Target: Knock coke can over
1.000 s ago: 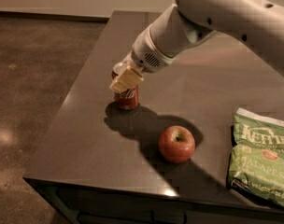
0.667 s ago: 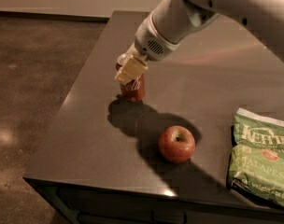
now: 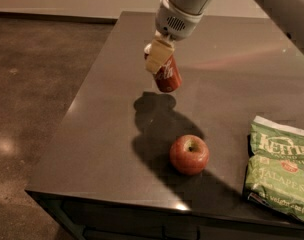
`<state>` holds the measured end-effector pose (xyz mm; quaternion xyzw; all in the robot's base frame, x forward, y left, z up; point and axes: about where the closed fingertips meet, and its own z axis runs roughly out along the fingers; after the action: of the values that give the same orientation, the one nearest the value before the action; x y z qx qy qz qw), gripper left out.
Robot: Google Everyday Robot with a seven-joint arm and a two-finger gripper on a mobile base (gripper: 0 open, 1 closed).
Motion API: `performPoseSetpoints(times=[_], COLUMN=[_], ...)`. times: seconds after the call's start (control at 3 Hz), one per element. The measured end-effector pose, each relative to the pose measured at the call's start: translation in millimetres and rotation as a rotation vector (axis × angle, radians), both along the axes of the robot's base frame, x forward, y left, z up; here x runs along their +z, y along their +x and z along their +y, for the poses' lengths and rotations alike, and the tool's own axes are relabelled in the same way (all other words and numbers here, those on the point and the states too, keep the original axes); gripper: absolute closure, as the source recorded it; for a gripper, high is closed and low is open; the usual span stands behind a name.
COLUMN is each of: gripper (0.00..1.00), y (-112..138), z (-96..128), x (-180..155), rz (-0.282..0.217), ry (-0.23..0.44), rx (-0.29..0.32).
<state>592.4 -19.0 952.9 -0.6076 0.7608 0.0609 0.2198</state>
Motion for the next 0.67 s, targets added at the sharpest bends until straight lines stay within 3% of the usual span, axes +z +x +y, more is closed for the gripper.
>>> performPoseSetpoints(times=[0.67], gripper=[1.00], y=[22], z=[-39], x=[-18], rz=[0.033], ry=[-0.230], rx=[-0.034])
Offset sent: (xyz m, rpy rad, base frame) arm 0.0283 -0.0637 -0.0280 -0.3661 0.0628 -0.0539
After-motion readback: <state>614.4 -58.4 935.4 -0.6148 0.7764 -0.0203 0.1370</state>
